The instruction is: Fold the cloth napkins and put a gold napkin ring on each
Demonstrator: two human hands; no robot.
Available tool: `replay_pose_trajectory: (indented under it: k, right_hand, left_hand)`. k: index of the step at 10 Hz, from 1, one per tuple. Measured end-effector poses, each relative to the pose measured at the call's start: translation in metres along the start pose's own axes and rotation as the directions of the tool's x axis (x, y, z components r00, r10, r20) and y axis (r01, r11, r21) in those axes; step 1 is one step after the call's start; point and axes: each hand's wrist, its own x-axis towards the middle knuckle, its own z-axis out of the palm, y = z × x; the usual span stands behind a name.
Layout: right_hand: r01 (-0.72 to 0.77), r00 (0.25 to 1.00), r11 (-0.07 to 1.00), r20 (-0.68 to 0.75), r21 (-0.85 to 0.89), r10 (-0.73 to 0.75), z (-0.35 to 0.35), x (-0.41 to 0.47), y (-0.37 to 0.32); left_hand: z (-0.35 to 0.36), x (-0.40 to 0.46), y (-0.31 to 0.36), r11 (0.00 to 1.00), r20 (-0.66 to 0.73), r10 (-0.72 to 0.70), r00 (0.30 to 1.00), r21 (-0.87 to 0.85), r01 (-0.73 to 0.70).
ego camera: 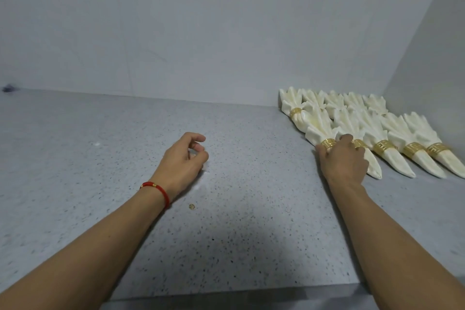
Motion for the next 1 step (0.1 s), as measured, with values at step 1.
replay_pose_trajectory:
  k: [1]
  right_hand:
    - [0.044,0.993,0.999,-0.115,0.032,-0.04,-0.0009,-0.0072,-0.0048]
  left_hand:
    - [-0.003,-0.0011,0.0021,0.999,-0.007,-0.034,0.999,-0.009,0.034]
